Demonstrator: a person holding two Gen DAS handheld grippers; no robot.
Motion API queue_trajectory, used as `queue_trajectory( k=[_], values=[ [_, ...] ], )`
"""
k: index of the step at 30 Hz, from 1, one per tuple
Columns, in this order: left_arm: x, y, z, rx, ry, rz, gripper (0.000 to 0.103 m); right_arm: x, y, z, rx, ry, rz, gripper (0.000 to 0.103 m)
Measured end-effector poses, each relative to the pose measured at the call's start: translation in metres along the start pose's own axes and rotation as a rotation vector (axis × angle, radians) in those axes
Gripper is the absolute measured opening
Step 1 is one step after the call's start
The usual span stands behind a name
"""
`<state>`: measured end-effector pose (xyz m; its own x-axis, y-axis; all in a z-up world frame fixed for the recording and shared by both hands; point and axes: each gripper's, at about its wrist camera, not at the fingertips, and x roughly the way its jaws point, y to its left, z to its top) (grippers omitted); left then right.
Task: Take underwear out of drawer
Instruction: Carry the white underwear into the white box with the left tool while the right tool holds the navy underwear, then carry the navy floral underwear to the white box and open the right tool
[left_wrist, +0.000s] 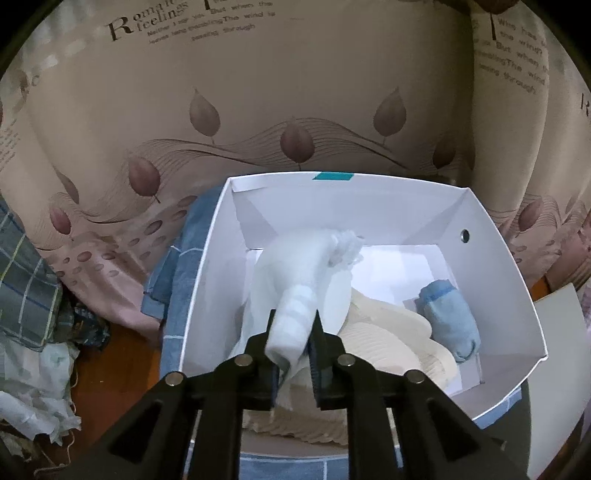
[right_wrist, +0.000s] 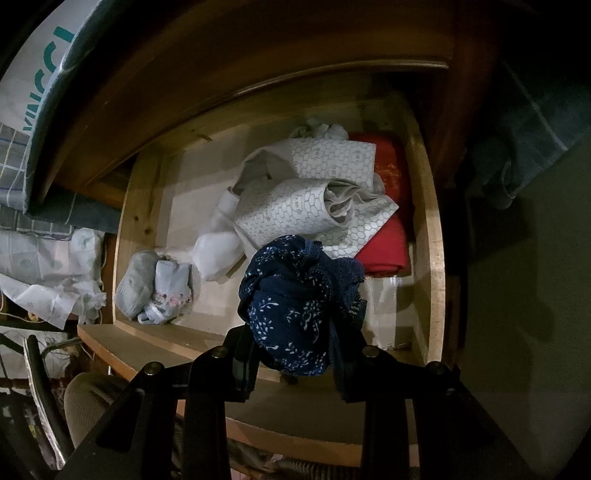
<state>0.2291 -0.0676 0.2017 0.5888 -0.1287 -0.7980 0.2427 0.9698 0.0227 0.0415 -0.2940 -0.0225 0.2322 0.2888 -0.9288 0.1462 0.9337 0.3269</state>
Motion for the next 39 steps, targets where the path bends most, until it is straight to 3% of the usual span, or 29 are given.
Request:
queue_trajectory(
  k=[2,9,18,27,35,39],
  values=[
    [-0.002,0.002,0.0,-0.004,-0.002,0.009,0.026,-0.001,0.0,0.0,0.002,-0.001,-0.002,0.03],
    [-0.018,0.003,-0.004,0.006,-0.023,0.03,0.033,0.001,0.002,0.001,0.0,-0.001,-0.008,0.03],
    [-0.07,0.003,-0.035,0.046,-0.136,0.067,0.039,0.001,0.003,0.0,-0.005,-0.006,-0.028,0.03],
    [-0.097,0.018,-0.12,0.028,-0.223,0.144,0.054,-0.002,0.004,-0.002,-0.007,-0.028,-0.056,0.03],
    [-0.047,0.034,-0.207,-0.081,-0.103,0.164,0.055,-0.009,0.007,-0.003,-0.025,-0.068,-0.09,0.03],
    [-0.031,0.037,-0.24,-0.107,-0.086,0.164,0.055,-0.021,0.003,-0.005,-0.02,-0.116,-0.062,0.03]
  ],
)
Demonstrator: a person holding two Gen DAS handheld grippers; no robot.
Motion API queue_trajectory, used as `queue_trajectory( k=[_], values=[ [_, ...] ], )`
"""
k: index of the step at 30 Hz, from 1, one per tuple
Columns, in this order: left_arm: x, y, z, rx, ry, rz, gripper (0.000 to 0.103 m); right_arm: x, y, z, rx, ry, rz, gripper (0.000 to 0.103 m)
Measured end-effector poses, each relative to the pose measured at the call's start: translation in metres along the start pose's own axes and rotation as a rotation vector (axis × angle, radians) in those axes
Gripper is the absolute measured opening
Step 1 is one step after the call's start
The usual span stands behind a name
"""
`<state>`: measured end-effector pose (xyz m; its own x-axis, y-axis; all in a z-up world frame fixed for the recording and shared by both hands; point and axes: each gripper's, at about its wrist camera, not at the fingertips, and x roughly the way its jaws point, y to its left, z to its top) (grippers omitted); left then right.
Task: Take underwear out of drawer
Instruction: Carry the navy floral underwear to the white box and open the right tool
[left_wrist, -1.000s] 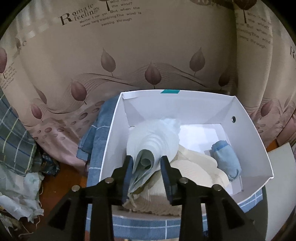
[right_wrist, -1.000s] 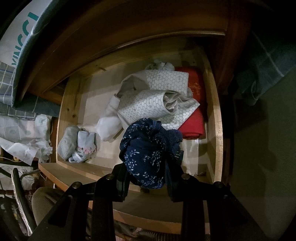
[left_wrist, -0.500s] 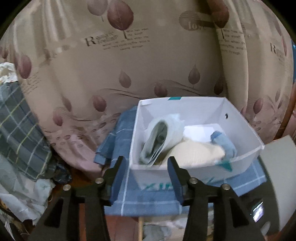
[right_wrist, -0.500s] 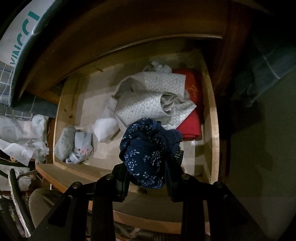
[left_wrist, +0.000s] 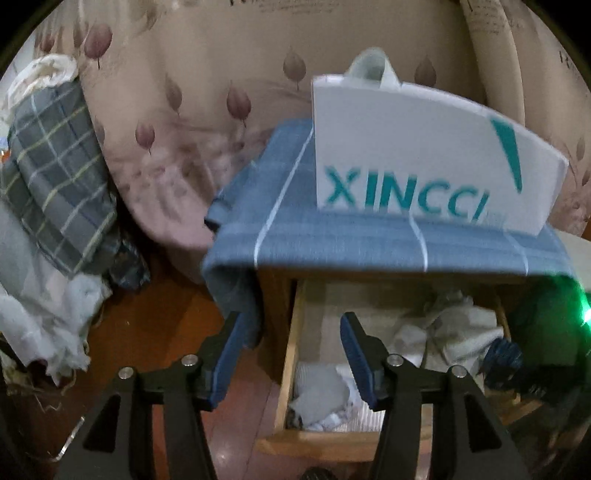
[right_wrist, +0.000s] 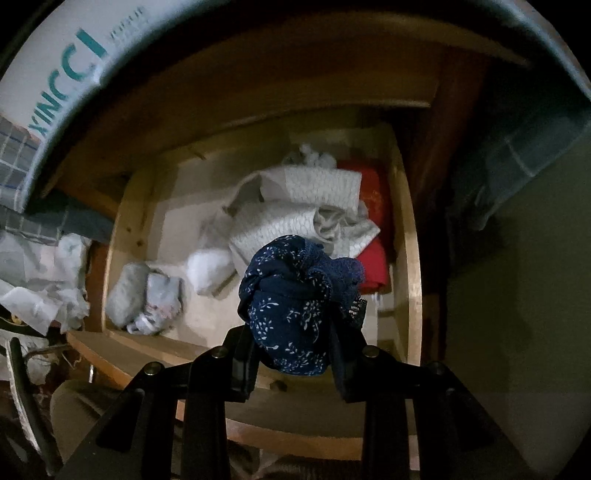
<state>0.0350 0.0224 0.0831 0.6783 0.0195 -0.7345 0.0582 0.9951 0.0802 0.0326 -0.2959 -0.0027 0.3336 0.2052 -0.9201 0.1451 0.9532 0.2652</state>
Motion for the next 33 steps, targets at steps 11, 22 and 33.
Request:
queue_trajectory(
  k=[11,22,33],
  values=[
    [0.03,0.004,-0.044,-0.073,0.102,-0.012,0.055,-0.039,0.008,0.01,-0.024,-0.026,0.068,0.03],
    [0.036,0.013,-0.047,-0.12,0.116,0.003,0.055,-0.146,0.036,0.045,-0.133,-0.14,0.102,0.03],
    [0.036,0.015,-0.047,-0.133,0.107,-0.001,0.055,-0.255,0.092,0.13,-0.195,-0.384,0.108,0.032]
  ],
)
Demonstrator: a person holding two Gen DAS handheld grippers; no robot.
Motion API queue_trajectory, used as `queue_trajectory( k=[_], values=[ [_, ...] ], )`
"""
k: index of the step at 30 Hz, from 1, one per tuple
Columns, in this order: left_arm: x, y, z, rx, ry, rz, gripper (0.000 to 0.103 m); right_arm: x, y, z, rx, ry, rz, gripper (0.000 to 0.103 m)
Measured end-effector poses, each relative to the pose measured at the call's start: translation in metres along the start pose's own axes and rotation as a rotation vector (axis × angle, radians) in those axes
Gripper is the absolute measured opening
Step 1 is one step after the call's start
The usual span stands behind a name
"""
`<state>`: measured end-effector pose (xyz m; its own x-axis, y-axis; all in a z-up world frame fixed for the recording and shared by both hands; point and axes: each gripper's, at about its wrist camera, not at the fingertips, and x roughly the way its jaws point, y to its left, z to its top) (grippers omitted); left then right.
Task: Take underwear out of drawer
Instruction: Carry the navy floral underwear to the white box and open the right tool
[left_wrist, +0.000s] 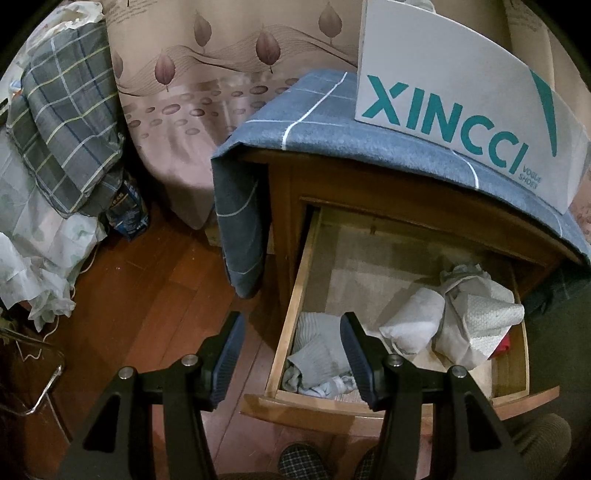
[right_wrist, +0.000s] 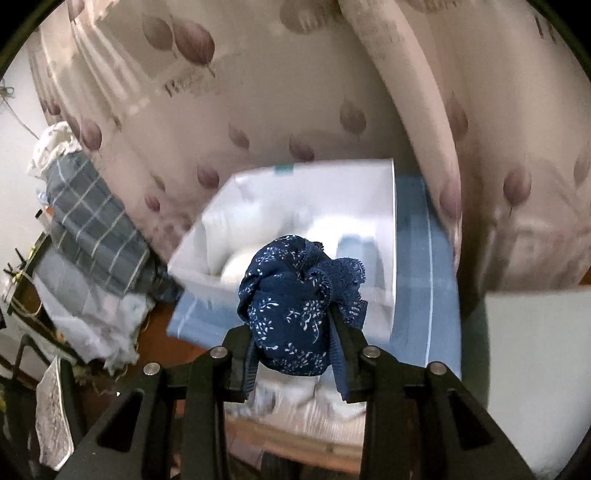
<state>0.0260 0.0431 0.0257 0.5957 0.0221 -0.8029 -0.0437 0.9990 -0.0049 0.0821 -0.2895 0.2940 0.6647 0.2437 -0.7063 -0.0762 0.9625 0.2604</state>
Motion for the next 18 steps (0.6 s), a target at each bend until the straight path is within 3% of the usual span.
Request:
queue_trajectory(
  k=[6,18],
  values=[
    [-0.001,0.001,-0.001,-0.011,-0.002,-0.003,0.055,0.036,0.002,0.042,-0.02,0.016,-0.096,0.033],
    [0.0,0.0,-0.001,-0.011,0.011,-0.019,0.055,0.12,-0.019,0.039,-0.028,0.153,-0.197,0.034]
  ],
)
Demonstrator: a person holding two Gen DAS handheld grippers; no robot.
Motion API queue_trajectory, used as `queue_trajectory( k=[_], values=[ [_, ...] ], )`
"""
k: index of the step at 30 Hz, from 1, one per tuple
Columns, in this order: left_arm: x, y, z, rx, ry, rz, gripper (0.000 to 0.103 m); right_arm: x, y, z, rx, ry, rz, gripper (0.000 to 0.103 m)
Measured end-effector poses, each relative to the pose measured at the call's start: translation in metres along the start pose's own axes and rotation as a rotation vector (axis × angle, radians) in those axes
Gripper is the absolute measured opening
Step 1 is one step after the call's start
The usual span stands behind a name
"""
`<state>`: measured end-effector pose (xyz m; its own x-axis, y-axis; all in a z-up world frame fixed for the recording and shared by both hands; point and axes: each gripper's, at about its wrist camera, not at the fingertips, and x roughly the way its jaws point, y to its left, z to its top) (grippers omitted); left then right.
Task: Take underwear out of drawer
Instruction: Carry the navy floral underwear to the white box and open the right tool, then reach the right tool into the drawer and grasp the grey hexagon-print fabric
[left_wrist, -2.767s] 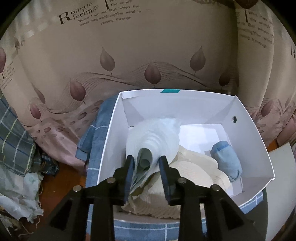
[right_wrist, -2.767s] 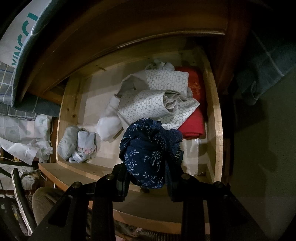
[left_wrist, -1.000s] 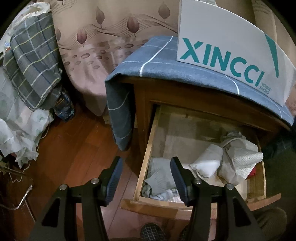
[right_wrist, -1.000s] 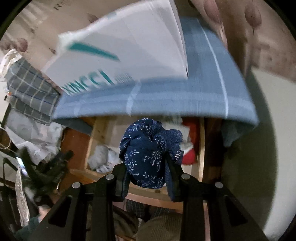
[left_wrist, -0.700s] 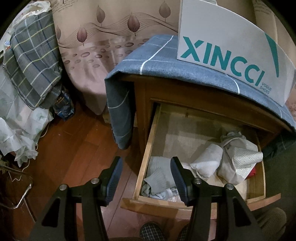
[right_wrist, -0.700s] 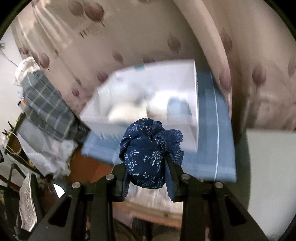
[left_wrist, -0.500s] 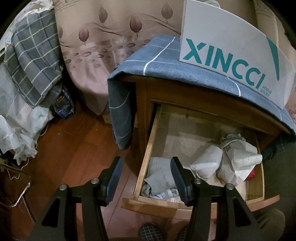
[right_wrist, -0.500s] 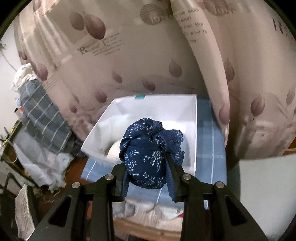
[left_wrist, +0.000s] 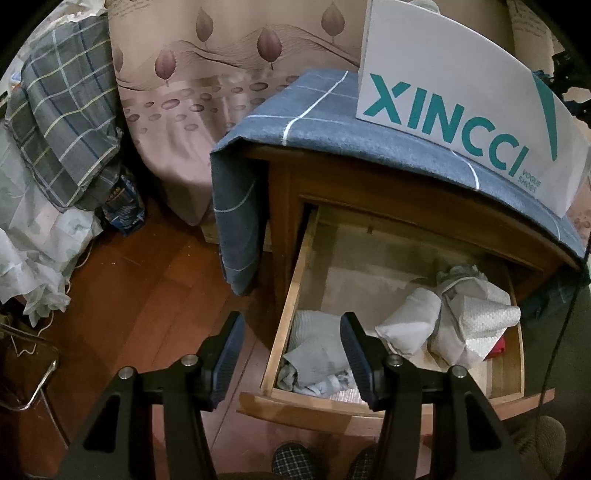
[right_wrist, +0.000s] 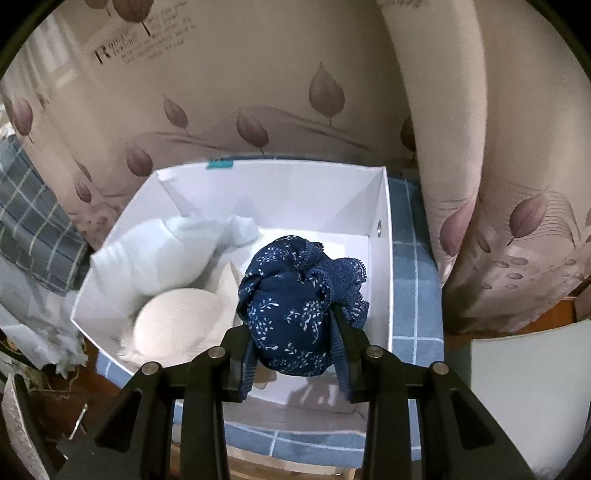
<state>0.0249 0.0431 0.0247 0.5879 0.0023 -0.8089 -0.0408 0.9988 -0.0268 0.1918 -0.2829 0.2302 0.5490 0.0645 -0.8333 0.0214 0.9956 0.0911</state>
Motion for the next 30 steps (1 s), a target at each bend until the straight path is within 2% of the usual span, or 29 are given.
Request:
queue_trajectory(
  k=[9,11,14,18,22,27,30],
  values=[
    [0.004,0.0,0.001,-0.003,0.016,-0.003,0.055,0.023,0.002,-0.004,0.002,0.02,-0.015,0.04],
    [0.005,0.001,0.001,-0.007,0.017,-0.003,0.055,0.024,0.002,-0.004,0.007,0.022,-0.012,0.044],
    [0.005,0.001,0.001,-0.006,0.017,-0.001,0.055,0.019,0.003,-0.004,0.009,0.003,-0.016,0.05],
    [0.005,0.002,0.001,-0.006,0.02,0.002,0.055,0.002,0.004,-0.008,0.007,-0.014,0.021,0.05],
    [0.006,0.003,0.0,-0.011,0.025,0.0,0.055,-0.026,0.009,-0.022,-0.024,-0.03,0.059,0.05],
    [0.007,0.008,0.0,-0.032,0.03,-0.009,0.055,-0.057,0.014,-0.058,-0.085,-0.008,0.136,0.052],
    [0.007,0.008,0.0,-0.037,0.032,-0.011,0.055,-0.064,0.017,-0.086,-0.137,0.027,0.162,0.064]
  ],
)
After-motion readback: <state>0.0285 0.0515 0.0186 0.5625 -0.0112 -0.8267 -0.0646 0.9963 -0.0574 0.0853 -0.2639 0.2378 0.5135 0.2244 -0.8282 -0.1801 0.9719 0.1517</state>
